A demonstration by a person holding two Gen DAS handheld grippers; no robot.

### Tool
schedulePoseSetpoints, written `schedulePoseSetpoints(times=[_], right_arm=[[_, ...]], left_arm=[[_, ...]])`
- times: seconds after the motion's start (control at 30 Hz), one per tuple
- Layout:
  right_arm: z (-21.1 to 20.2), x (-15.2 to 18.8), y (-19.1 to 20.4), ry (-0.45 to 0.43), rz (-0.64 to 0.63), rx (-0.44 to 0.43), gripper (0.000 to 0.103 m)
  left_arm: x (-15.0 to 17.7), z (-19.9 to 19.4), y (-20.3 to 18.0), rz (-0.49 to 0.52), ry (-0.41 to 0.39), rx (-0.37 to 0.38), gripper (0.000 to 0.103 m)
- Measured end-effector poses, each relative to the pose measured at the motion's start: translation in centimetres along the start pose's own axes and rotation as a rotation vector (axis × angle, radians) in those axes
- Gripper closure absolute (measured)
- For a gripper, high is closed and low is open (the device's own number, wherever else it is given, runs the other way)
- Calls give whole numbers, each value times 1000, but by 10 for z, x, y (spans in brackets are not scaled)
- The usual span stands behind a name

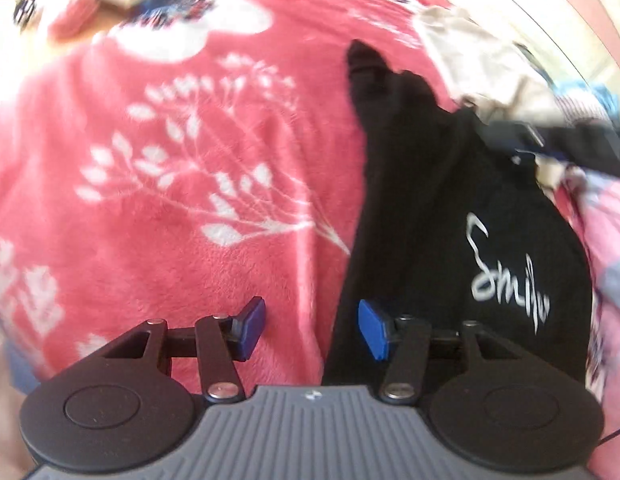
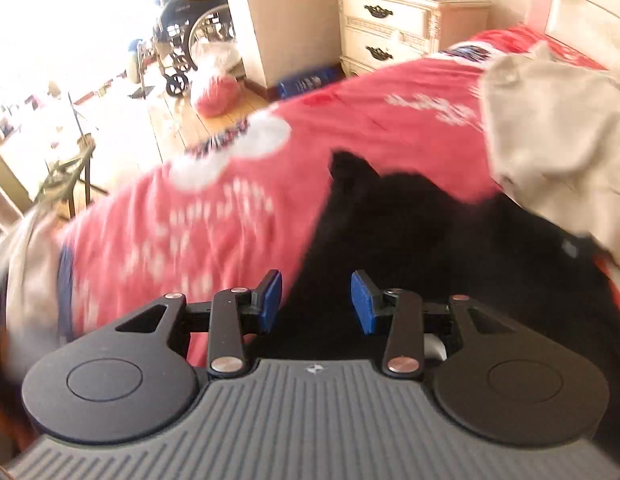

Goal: Fold clothes

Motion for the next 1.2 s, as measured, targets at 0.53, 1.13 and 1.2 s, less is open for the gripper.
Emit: schedulePoseSetpoints(times=[0.53, 1.13, 1.2], right_arm=[[120, -56, -78, -42, 103, 84, 96], [-36, 51, -187, -403, 516, -139, 77], [-38, 40, -179, -387, 459, -111, 77]], left_arm=[[15, -2, -30, 244, -203, 16, 99], [29, -50, -50, 403, -241, 171, 62], [17, -50, -46, 346, -248, 164, 61]])
Point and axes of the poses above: each gripper's, at about its wrist camera, not at the fingertips, and z roughly the way its jaws point, y to its left, x to its underside, the point moved 7 cm from there along z, roughly the way its jaws point, and after that the axes turned 14 degrees about -x, right-handed, at the moved point
